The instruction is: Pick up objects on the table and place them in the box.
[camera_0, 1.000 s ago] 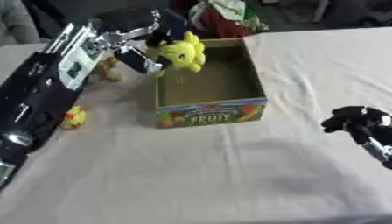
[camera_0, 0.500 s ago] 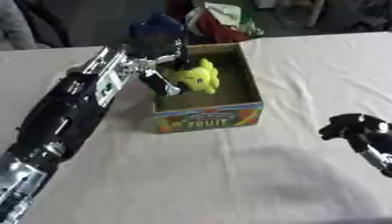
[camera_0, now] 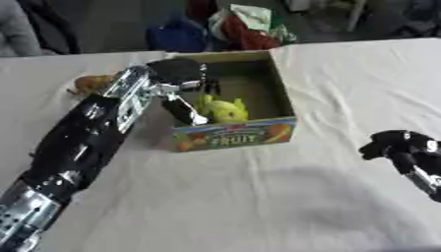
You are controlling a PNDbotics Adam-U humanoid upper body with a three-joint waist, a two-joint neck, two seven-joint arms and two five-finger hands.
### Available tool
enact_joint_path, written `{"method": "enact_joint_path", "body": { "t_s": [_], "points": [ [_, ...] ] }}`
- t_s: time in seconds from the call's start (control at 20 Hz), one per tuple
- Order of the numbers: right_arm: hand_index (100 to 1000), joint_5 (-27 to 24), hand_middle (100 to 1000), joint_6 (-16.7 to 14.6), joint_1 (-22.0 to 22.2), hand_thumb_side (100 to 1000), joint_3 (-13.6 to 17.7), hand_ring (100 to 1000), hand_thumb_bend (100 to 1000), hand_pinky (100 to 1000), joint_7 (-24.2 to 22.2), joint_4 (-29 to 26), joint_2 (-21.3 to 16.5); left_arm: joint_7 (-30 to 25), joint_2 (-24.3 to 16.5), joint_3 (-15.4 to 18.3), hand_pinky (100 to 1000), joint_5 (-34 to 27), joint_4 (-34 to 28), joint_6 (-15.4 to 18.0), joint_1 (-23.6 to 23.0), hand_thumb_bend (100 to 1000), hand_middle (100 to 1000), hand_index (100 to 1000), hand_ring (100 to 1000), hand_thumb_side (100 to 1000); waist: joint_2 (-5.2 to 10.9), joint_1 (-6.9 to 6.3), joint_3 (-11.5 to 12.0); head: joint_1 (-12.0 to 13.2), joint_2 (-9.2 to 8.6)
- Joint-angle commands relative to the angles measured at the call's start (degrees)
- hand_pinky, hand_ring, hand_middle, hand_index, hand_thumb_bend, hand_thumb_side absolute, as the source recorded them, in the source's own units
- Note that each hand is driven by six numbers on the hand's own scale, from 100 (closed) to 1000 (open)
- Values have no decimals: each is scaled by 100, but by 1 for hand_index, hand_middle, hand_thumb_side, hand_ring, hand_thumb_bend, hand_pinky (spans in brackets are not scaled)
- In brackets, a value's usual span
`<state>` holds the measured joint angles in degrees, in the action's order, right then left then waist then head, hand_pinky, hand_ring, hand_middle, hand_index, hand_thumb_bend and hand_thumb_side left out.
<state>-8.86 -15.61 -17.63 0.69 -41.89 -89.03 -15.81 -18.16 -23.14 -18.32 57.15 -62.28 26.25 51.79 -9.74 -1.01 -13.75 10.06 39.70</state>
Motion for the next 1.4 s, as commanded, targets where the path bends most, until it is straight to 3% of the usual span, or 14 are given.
{"method": "enact_joint_path", "body": {
  "t_s": [0.05,0.3,0.45,0.75,1.1,1.4],
  "points": [
    [823,14,658,-13,-66,492,48,765,100,743,-5,-57,-48,1,-174,-5,676,-161,-266,-33,86,510,625,835,605,644,80,19,11,-8,-45],
    [823,18,658,-17,-57,492,63,765,100,743,6,-52,-57,-88,-381,-8,691,-482,-690,-96,86,544,646,854,620,639,87,24,50,-40,-47],
    [823,23,659,-21,-48,491,87,765,100,743,26,-51,-73,-120,-635,22,688,-757,-1131,-175,34,484,627,835,613,533,90,23,98,-84,-40],
    [823,44,659,-29,-20,492,127,765,100,743,70,-46,-126,-266,-1464,109,693,-1302,-2070,-380,-254,481,614,821,616,416,112,-7,218,-170,-42],
    [823,55,659,-31,-22,493,156,765,100,743,93,-50,-165,-572,-2444,313,690,-1908,-2718,-535,-960,448,602,810,610,413,112,-35,309,-244,-48],
    [824,55,659,-35,-23,494,154,765,100,744,92,-47,-166,-750,-2877,478,690,-2119,-2872,-630,-1502,444,597,807,608,417,125,-38,328,-263,-54]
  ]
}}
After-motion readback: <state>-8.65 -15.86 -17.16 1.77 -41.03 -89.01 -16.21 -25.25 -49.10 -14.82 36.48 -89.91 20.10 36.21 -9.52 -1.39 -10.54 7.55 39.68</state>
